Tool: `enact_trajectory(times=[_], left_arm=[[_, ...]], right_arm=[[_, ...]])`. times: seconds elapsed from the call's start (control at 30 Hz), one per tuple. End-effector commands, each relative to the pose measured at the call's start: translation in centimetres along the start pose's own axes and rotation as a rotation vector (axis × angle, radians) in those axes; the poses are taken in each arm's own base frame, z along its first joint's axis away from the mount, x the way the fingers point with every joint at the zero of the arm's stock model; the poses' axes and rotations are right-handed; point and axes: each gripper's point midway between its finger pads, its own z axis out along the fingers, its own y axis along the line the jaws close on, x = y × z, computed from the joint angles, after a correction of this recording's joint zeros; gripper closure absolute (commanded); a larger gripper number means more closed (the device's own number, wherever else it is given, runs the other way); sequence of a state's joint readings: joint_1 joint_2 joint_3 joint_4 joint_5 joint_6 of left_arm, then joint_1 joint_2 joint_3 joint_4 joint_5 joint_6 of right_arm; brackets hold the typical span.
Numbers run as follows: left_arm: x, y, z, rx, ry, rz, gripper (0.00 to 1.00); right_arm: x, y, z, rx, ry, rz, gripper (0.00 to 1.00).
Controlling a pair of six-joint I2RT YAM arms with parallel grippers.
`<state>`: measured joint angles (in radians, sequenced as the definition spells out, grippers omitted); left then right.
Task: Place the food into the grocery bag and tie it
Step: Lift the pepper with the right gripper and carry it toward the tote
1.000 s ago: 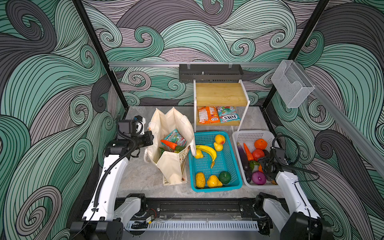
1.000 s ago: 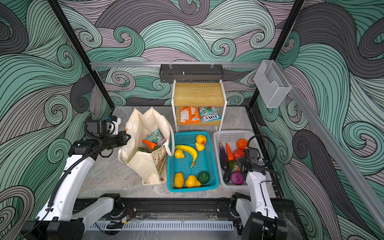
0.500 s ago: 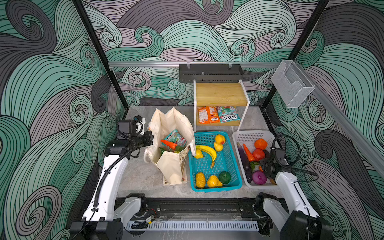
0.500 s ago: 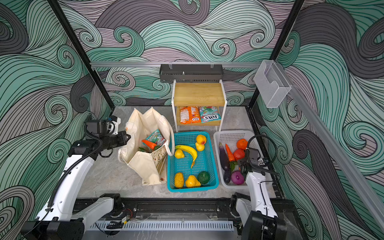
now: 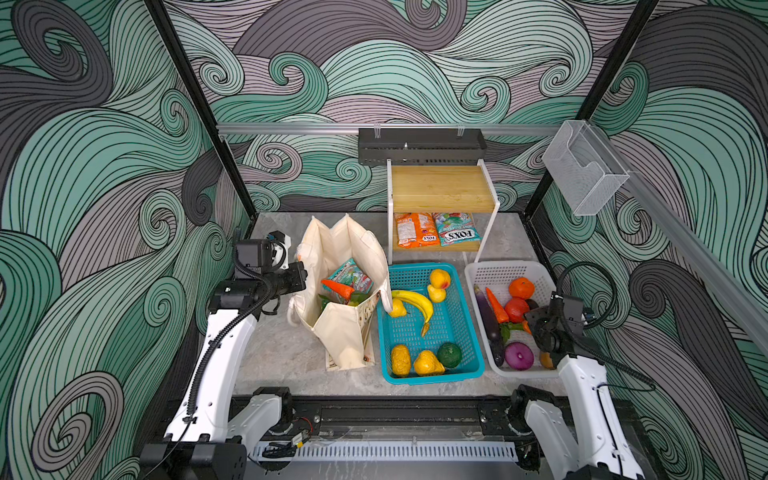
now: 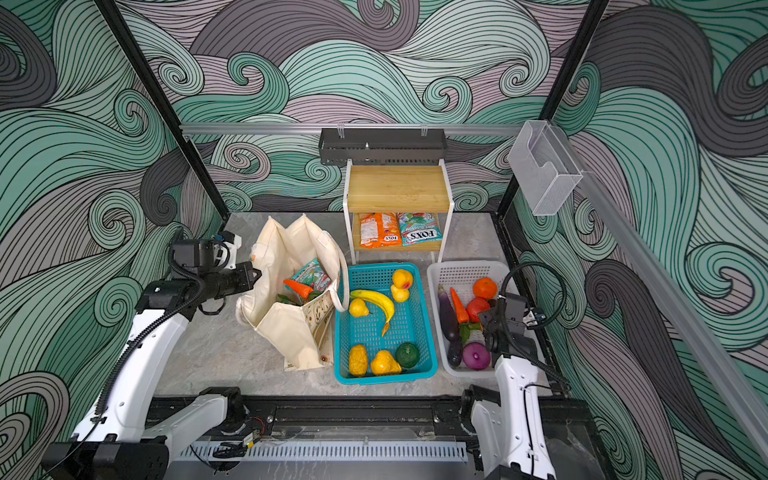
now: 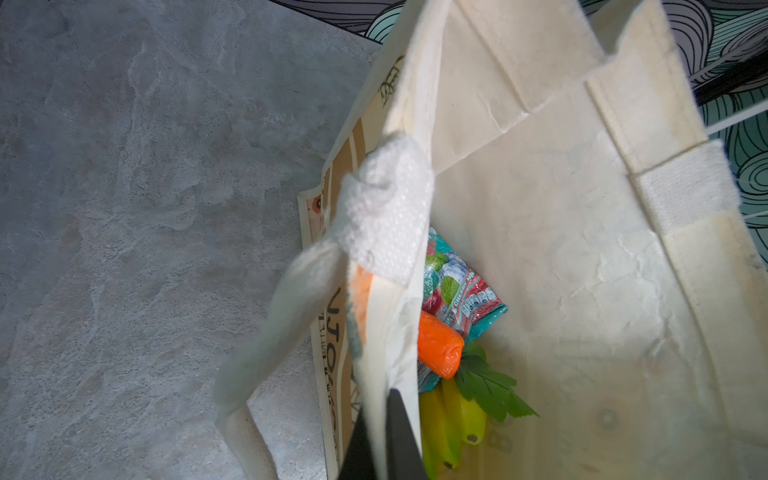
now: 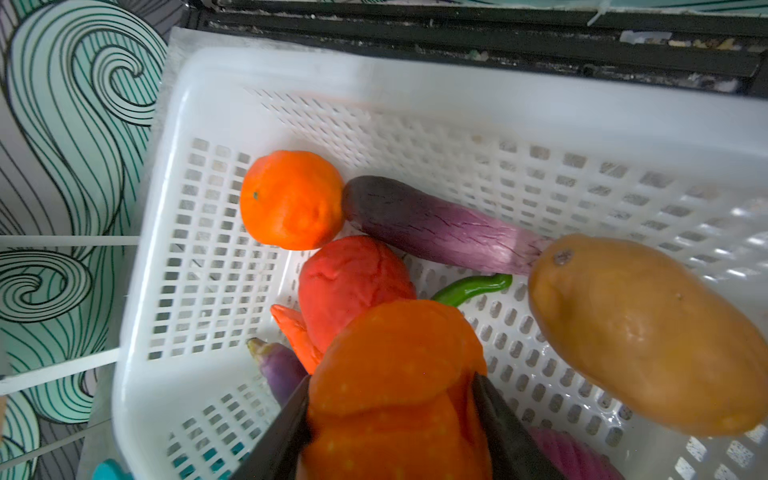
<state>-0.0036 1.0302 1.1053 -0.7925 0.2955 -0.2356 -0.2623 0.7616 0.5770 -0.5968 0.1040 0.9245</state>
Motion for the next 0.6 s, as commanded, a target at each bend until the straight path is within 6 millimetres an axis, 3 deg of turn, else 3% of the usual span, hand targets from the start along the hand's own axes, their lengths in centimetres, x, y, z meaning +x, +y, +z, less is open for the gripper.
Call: enact_trajectory(times=[0.0,0.23,0.4,0.57], left_arm=[[0.4,-0.5,-0.8,0.005,0.023,0.013,1.00],[0.4,-0.7,-0.8,0.013,0.019,0.015,1.00],[0.3,-0.7,-1.0,0.015,0.003,0.023,1.00],[0.0,-0.7,-1.0,0.016,-0.034,0.042,1.00]], right_arm=[[-0.8,1.9,-1.3,-0.061,-0.003,0.030,0.48],[-2.4,8.7,-4.8,-0.313,-0.023,-0.046,0.49],[-0.5,14.3,-7.4,-0.527,0.082,-0.132,0.52],[2.2,20.1,-12.3,-0.776,0.109,-0.285,0.55]])
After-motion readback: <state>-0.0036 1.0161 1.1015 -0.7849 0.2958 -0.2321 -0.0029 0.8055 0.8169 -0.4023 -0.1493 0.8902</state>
